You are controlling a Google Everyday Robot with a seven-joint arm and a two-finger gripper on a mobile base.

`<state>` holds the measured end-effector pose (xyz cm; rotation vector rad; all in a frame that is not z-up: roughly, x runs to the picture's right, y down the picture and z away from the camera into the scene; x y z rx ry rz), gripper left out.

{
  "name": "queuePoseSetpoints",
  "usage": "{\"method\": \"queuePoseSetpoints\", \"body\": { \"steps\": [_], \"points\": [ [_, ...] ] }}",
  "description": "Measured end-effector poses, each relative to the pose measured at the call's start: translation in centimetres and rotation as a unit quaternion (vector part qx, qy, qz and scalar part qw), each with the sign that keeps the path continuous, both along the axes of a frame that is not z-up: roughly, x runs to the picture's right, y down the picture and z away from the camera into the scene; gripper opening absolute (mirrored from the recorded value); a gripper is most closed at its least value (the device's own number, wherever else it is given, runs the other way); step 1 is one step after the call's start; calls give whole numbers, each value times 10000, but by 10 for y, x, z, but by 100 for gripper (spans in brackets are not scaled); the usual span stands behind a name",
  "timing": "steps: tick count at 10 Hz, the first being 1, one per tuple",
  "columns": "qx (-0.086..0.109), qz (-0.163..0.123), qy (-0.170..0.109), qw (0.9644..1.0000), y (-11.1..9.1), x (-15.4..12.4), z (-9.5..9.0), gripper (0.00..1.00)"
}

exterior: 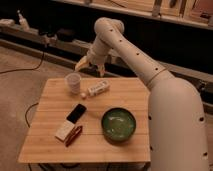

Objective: Place the eraser on the white sponge

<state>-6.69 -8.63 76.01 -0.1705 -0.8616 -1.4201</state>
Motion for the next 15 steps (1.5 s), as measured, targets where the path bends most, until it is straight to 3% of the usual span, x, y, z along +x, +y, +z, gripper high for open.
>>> {"method": "queuePoseSetpoints", "body": {
  "steps": [11,13,15],
  "points": [
    [-2,-16,4,10000,1,-1,0,80],
    [-29,-109,119,9999,12,-6,4,80],
    [-82,-278,313,9991,35,-19,13,80]
  ]
}}
